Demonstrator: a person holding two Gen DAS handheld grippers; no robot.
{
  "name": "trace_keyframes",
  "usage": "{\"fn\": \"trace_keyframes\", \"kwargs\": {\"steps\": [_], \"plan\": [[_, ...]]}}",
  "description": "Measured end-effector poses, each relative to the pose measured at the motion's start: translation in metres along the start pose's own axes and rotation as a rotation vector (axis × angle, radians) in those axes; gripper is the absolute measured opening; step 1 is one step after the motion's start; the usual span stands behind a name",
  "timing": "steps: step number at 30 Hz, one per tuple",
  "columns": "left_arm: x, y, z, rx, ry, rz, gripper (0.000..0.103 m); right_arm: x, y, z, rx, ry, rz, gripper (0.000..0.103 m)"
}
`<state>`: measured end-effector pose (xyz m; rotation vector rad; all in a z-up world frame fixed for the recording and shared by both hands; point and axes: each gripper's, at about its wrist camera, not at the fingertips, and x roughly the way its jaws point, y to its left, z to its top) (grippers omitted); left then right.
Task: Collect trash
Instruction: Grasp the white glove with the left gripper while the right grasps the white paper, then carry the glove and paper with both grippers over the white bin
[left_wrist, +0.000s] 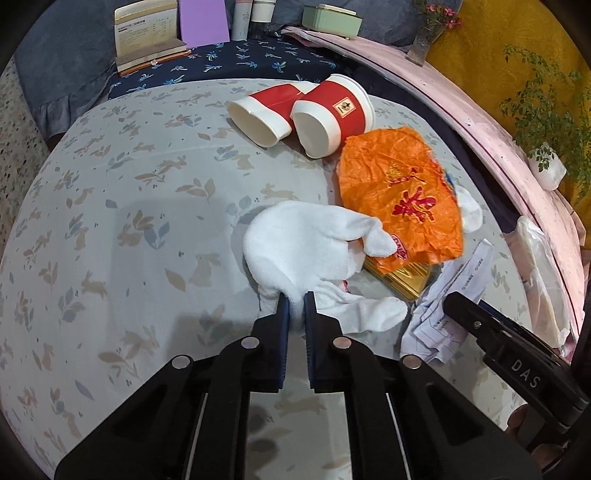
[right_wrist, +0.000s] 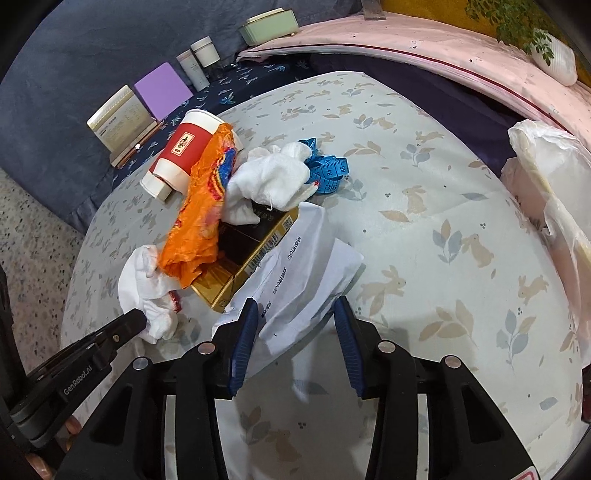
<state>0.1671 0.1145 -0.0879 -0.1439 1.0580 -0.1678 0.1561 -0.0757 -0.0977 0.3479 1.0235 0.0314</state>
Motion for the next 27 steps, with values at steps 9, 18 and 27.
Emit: {"fn": "trace_keyframes", "kwargs": {"steps": [9,18,27], "plan": [[-0.031,-0.021,-0.013,0.011,-0.039,-0.021,0.006,-0.036,-0.008,-0.006,-0.011,-0.063,0.027,0.025],[-0.074,-0.062,-0.016,0.069,-0.106,-0.077,0.005,-0.097,-0.026,-0.002,0.005,-0.186,0.041,0.024],[-0.105,-0.116,-0.014,0.161,-0.157,-0.138,0.005,-0.149,-0.06,0.009,0.033,-0.293,0.026,0.024]]}}
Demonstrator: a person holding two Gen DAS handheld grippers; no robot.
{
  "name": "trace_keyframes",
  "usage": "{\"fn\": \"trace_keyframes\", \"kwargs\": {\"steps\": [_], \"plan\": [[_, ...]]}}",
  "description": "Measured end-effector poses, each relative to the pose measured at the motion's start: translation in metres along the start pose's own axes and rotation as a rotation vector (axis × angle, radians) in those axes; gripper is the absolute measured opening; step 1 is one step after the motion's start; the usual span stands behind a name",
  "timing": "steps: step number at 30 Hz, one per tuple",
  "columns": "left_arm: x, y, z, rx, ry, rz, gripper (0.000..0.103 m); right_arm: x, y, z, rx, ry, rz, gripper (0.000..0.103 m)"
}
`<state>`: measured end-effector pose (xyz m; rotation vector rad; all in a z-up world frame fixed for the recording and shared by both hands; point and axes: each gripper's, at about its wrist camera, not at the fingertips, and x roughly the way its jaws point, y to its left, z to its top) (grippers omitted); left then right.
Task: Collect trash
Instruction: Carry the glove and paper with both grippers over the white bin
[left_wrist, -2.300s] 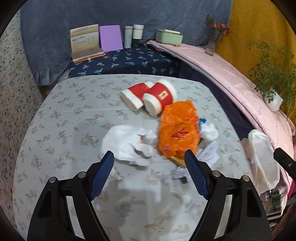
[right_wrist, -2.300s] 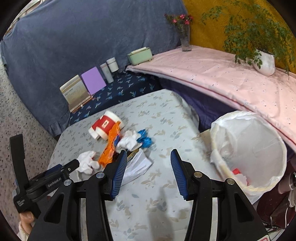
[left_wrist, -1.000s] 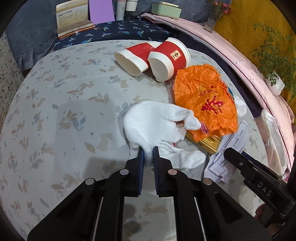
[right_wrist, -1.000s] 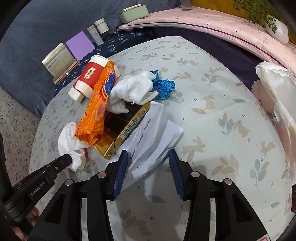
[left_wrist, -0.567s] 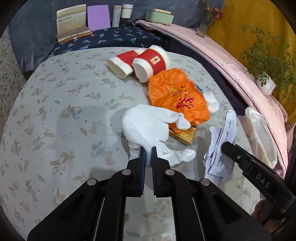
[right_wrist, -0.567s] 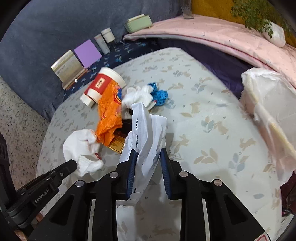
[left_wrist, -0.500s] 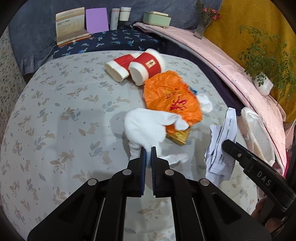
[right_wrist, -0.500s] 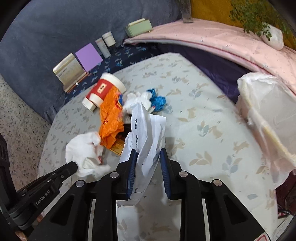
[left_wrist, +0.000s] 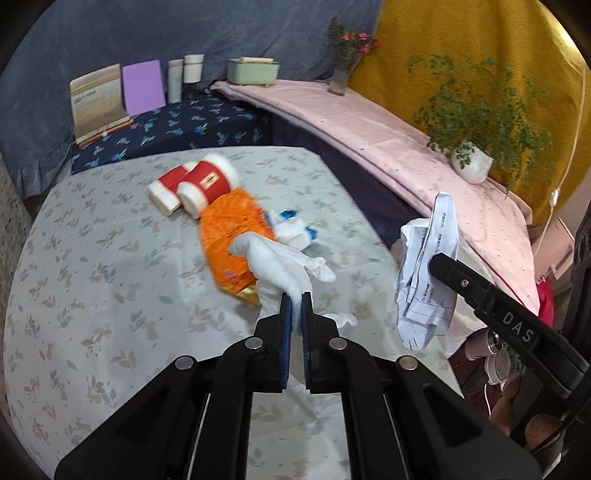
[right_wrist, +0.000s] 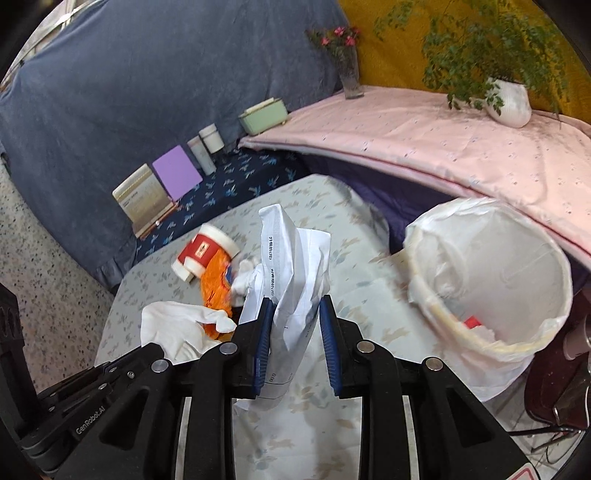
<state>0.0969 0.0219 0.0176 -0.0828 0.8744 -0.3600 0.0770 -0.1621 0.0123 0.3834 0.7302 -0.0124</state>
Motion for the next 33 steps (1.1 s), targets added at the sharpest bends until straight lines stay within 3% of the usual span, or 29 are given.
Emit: {"fn": "trace_keyframes", "kwargs": {"steps": [11,20,33], "plan": [[0.01,-0.091,0.028,0.129,-0.031,-0.109,0.005,-0.044,-0.072,0.028,0.093,-0.116,-0.084,0.024],[0.046,-0.17,0.039,0.221,0.014,-0.211,0.005,-0.066,-0.141,0.043,0.173,-0.167,-0.177,0.024],[0.094,-0.221,0.043,0.266,0.073,-0.274,0.007,-0.066,-0.197,0.05,0.244,-0.168,-0.235,0.024]]}}
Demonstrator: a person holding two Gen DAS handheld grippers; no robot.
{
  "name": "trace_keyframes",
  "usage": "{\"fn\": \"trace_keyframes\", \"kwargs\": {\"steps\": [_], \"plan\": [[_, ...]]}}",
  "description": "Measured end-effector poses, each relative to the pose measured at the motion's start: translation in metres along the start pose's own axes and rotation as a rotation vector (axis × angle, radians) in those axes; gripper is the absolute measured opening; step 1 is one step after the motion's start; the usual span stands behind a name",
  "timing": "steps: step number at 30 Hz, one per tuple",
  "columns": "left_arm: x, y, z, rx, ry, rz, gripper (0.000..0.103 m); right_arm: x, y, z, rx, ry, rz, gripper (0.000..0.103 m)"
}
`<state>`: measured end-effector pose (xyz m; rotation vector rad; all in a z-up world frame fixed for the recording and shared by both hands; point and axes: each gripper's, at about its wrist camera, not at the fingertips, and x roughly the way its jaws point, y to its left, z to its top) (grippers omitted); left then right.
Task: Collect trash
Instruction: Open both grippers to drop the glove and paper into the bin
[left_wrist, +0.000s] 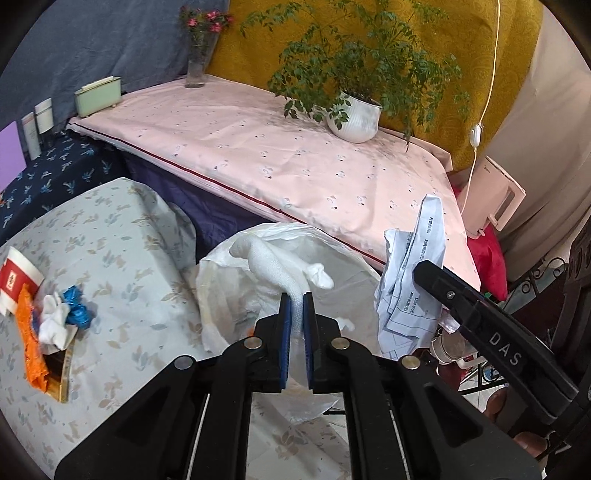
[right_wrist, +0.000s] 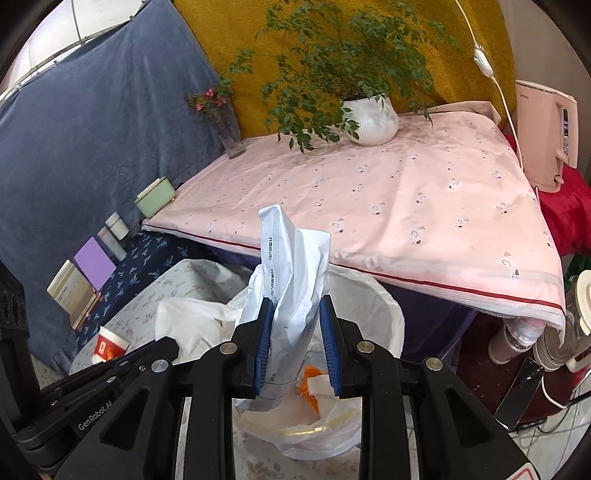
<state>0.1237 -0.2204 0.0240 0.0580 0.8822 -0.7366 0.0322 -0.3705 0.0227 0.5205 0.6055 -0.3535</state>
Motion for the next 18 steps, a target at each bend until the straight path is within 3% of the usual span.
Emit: {"fn": "trace_keyframes", "kwargs": {"steps": [1,3,4,5,12,18], "plan": [[0.003,0.0,0.001,-0.001,0.002,0.002,0.009,0.001,-0.001,0.001,0.004,0.0,-0.003,0.025],[0.009,0.002,0.002,-0.012,0.009,0.006,0.025,0.004,-0.004,0.003,0.009,0.0,-0.008,0.025],[0.01,0.004,0.002,-0.022,0.011,0.006,0.038,0.005,-0.004,0.003,0.01,0.001,-0.01,0.025],[0.01,0.006,0.002,-0.031,0.005,0.007,0.042,0.007,-0.005,0.004,0.01,0.002,-0.012,0.025],[0.008,0.023,0.0,-0.052,-0.009,0.049,0.05,0.016,0.004,0.004,-0.01,0.015,-0.005,0.025],[-0.003,0.038,-0.003,-0.085,-0.047,0.101,0.065,0.02,0.016,0.004,-0.024,0.008,-0.006,0.027]]}}
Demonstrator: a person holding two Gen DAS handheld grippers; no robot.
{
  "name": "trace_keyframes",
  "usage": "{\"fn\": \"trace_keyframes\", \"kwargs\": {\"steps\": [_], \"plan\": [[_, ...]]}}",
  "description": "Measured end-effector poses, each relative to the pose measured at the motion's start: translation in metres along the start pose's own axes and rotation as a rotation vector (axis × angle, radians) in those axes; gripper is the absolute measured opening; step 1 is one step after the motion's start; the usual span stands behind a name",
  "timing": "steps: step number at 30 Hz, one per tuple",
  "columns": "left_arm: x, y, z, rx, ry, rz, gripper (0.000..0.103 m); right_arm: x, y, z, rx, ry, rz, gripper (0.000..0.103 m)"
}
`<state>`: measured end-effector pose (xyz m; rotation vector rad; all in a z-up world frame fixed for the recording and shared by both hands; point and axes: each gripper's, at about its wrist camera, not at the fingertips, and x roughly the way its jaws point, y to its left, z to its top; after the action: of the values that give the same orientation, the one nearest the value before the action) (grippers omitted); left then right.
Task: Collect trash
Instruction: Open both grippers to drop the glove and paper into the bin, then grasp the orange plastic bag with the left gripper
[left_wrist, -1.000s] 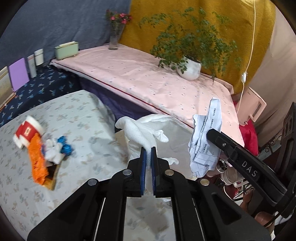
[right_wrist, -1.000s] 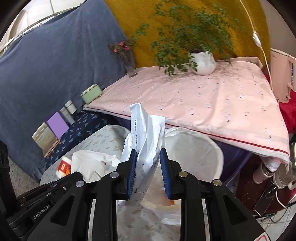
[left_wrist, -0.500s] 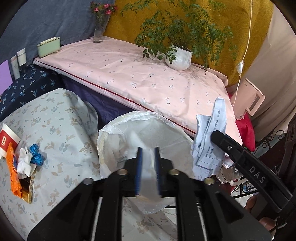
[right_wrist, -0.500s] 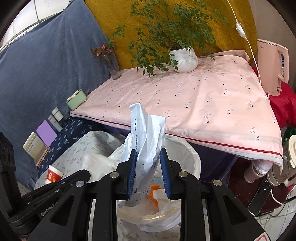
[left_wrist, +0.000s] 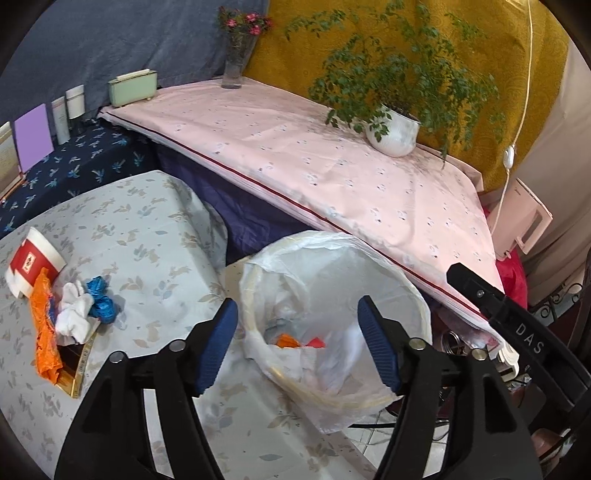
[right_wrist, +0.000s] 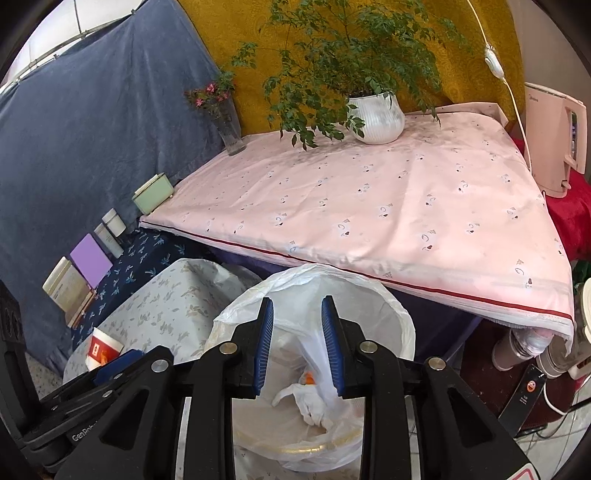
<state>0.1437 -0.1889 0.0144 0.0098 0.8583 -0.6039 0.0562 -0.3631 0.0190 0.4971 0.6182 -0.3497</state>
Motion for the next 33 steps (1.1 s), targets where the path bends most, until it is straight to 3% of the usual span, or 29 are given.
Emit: {"fn": "trace_keyframes", "kwargs": {"steps": [13,20,33], "plan": [[-0.022,0.049,-0.008,-0.075,-0.042,0.11,0.071,-0.003,0.034,-0.007,-0.051,0.011,0.035,0.028],[-0.037,0.099,-0.023,-0.134,-0.051,0.216,0.078,-0.002,0.063,-0.017,-0.095,0.031,0.068,0.028],[-0.037,0.174,-0.053,-0.166,0.007,0.384,0.079,0.015,0.123,-0.054,-0.169,0.12,0.141,0.028]]}}
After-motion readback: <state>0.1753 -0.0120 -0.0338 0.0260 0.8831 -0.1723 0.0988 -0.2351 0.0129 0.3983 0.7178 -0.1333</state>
